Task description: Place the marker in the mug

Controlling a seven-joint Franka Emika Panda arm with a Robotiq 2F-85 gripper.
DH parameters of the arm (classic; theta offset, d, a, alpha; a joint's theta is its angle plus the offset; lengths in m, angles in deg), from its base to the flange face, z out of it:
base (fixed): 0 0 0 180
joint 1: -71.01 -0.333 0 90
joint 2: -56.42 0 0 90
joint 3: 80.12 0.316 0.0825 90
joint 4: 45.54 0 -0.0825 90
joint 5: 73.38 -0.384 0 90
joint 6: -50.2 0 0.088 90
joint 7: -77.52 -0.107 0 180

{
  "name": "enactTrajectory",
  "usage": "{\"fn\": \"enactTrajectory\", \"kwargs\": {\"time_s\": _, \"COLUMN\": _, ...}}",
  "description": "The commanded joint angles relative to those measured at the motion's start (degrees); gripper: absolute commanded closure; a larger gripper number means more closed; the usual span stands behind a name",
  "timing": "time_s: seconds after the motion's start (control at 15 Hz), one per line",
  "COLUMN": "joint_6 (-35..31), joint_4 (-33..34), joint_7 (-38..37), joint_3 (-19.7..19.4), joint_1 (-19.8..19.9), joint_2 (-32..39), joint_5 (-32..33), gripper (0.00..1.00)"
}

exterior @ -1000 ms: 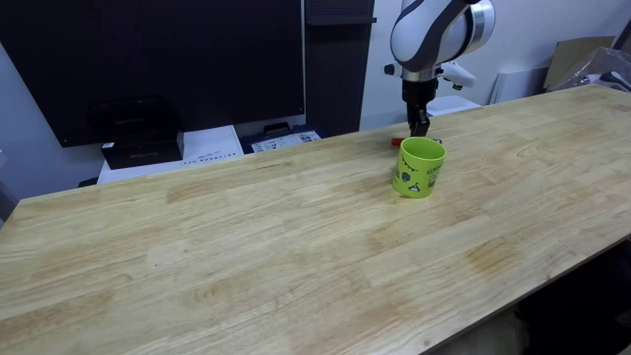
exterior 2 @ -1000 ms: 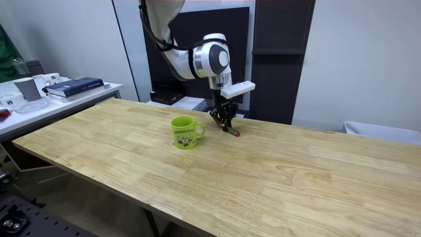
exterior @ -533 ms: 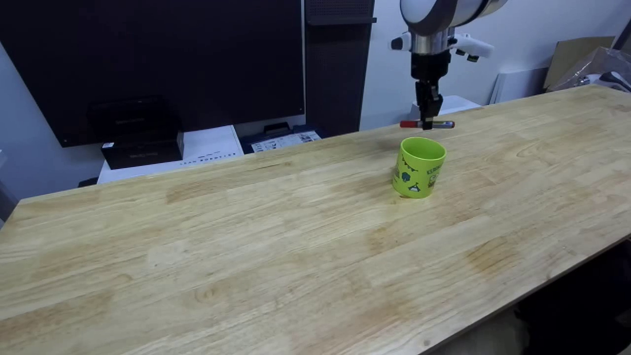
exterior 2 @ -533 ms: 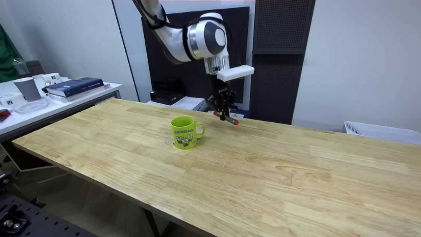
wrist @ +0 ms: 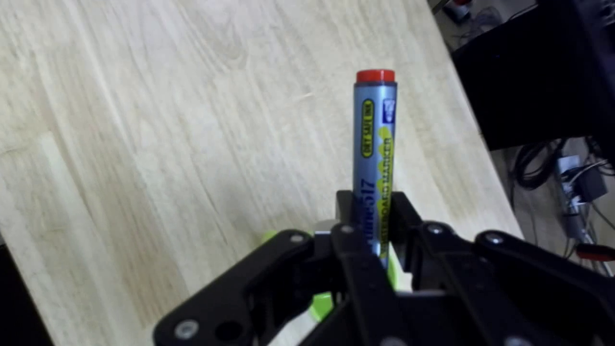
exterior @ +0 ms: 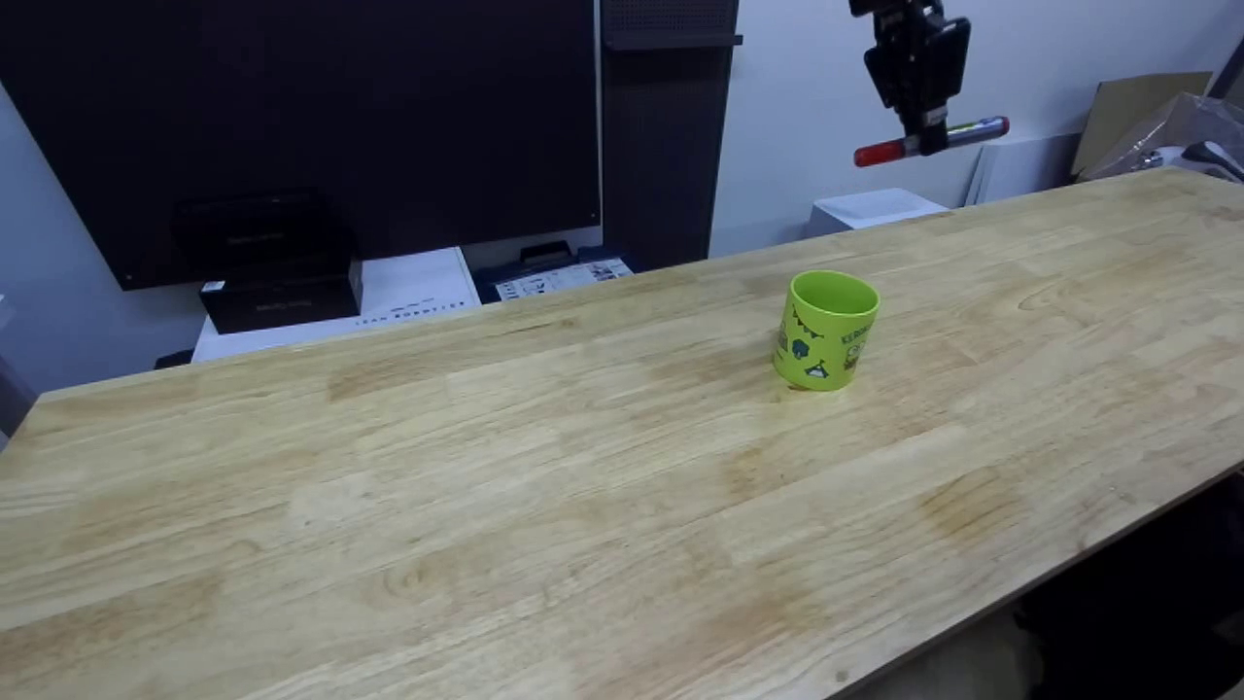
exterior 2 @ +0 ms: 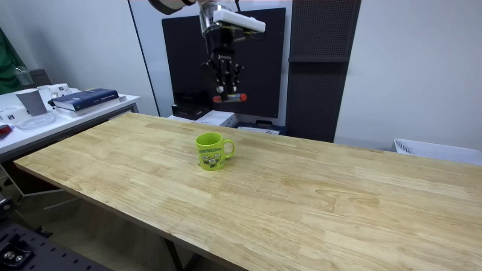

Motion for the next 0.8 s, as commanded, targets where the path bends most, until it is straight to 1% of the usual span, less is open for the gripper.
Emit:
{"fn": "enactTrajectory", "kwargs": {"time_s": 0.0, "joint_6": 8.6, "joint_4": -1.1, "joint_7": -4.8, "joint_3": 0.5, "joint_1": -2.4, "joint_2": -3.4, "joint_5": 3.2, "gripper": 0.95}}
{"fn": "enactTrajectory", "kwargs": {"time_s": 0.13, "joint_6": 8.8, "joint_4": 0.0, "joint_7": -6.4, "joint_3": 0.8, "joint_1": -2.6, "joint_2": -1.7, "joint_5": 4.0, "gripper": 0.95}}
{"fn": "enactTrajectory", "kwargs": {"time_s": 0.27, "joint_6": 8.5, "joint_4": 2.2, "joint_7": -8.1, "joint_3": 0.9, "joint_1": -2.7, "joint_2": 1.6, "joint_5": 4.2, "gripper": 0.95}}
{"fn": "enactTrajectory", "kwargs": {"time_s": 0.73, "joint_6": 10.9, "joint_4": 6.1, "joint_7": -13.0, "joint_3": 1.1, "joint_1": -3.1, "joint_2": 10.2, "joint_5": 5.0, "gripper": 0.95}}
